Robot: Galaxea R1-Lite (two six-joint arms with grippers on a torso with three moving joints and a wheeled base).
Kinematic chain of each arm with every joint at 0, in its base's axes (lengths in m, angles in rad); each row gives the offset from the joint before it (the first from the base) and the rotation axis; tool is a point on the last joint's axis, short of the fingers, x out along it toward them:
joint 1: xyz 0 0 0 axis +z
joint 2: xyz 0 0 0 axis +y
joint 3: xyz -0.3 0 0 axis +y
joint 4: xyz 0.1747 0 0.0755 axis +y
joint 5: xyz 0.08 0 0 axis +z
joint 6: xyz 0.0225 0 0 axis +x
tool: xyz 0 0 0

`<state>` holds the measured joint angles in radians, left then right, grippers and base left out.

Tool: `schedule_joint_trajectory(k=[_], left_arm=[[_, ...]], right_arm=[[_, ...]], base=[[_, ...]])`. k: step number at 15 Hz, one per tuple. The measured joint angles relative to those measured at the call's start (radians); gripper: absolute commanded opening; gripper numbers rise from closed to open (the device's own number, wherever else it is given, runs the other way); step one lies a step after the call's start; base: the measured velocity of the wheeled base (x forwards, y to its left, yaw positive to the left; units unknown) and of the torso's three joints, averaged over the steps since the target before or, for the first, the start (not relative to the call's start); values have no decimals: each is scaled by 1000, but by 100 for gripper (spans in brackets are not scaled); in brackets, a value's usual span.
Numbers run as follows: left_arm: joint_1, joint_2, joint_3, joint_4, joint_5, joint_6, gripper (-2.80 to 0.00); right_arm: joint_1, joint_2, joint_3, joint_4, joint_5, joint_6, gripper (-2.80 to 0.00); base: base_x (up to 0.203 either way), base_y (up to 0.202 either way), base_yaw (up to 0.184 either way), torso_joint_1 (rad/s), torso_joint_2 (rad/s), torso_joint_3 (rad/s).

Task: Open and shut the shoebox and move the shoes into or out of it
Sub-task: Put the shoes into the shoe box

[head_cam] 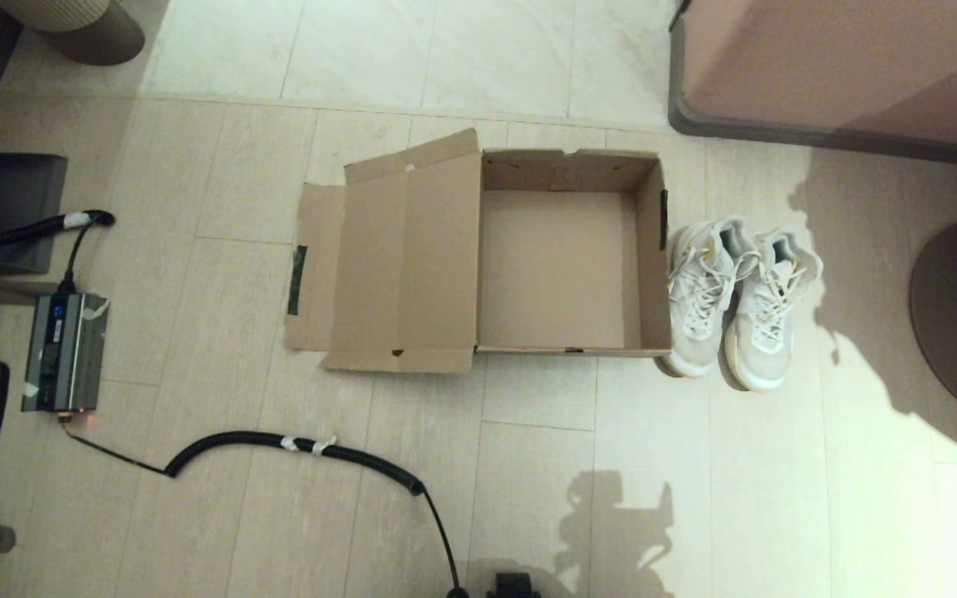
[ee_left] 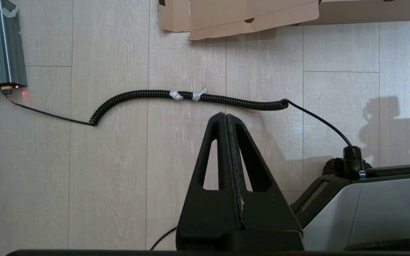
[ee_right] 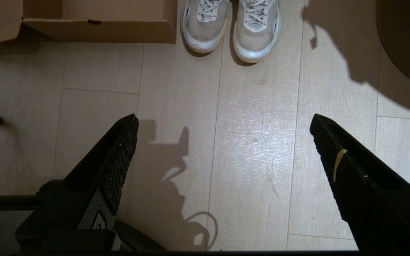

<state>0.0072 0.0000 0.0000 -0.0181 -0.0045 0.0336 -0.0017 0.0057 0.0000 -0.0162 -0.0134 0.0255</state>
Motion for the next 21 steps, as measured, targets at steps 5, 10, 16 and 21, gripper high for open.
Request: schedule_joint_trajectory(k=[5, 10, 16, 21], left_arm=[[0, 0, 0, 0, 0, 0, -280], [0, 0, 0, 0, 0, 0, -280], [0, 0, 0, 0, 0, 0, -280], [0, 0, 0, 0, 0, 0, -280]], right_arm=[[0, -4, 0, -7, -3, 13, 0], [0, -4, 0, -10, -37, 80, 0], [0, -4, 0, -11, -38, 76, 0], [-2, 95, -139, -12, -36, 12, 0]], base=[[0, 0, 0, 0, 0, 0], [0, 0, 0, 0, 0, 0], [0, 0, 0, 0, 0, 0], [0, 0, 0, 0, 0, 0]])
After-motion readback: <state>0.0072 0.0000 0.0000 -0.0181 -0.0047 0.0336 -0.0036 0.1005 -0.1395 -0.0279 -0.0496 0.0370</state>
